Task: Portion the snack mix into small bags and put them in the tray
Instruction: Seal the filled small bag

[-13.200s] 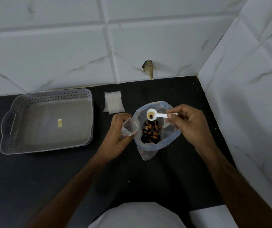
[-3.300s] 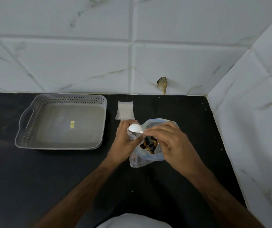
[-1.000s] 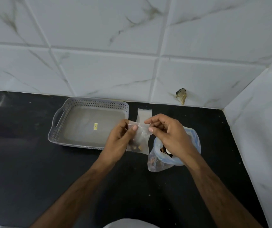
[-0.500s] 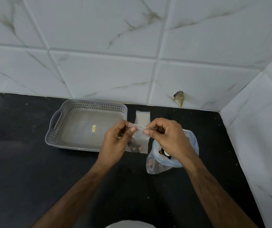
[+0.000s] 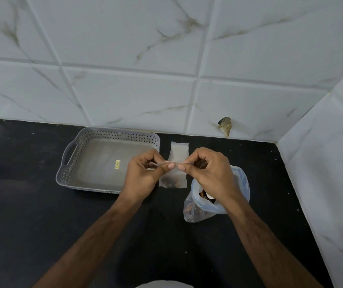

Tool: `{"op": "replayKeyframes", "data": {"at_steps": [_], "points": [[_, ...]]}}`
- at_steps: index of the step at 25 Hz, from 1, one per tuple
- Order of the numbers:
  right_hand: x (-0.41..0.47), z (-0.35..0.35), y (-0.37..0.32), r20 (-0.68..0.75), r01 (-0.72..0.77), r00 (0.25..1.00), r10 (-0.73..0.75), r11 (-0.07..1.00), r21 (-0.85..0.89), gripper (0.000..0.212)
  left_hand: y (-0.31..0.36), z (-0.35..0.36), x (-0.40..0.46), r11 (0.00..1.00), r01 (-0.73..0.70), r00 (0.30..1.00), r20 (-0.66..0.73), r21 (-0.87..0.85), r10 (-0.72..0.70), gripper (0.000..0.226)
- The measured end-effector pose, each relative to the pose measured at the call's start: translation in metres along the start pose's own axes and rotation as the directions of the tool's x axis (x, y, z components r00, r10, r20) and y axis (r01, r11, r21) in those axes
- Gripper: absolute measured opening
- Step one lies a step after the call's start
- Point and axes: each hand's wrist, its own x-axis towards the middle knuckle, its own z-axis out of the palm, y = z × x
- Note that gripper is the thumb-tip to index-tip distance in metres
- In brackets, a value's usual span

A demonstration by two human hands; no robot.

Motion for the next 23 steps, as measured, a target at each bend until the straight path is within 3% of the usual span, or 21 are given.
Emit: {"op": "replayKeyframes", "data": {"at_steps": [5,10,16,21,23], "points": [[0.014,-0.010,0.002,0.016,-0.068,0.998,0.067,0.998,0.016,0.020,0.003,0.002,0.014,0.988,0.066,0.998,-0.007,-0.142,-0.068,0.024],[0.024,-0.014,0.013,0.071,-0.141,0.988,0.134,0.984,0.106,0.017,-0.007,-0.001,0.024,0.994,0.087,0.996,0.014,-0.067,-0.087,0.016],[0.033,-0.008,0.013,0.086,-0.031,0.996,0.029,0.999,0.018,0.005,-0.013,0.007,0.032,0.996,0.087,0.996,-0.005,-0.027,-0.087,0.006],[0.036,-0.004,0.013,0.054,0.098,0.994,-0.093,0.989,-0.110,0.005,-0.009,0.004,0.037,0.971,-0.059,0.994,0.098,0.230,0.037,0.005],[0.037,-0.002,0.012,0.060,0.148,0.988,-0.141,0.978,-0.150,0.007,-0.004,0.005,0.038,0.961,-0.098,0.993,0.095,0.259,0.076,0.010]]}}
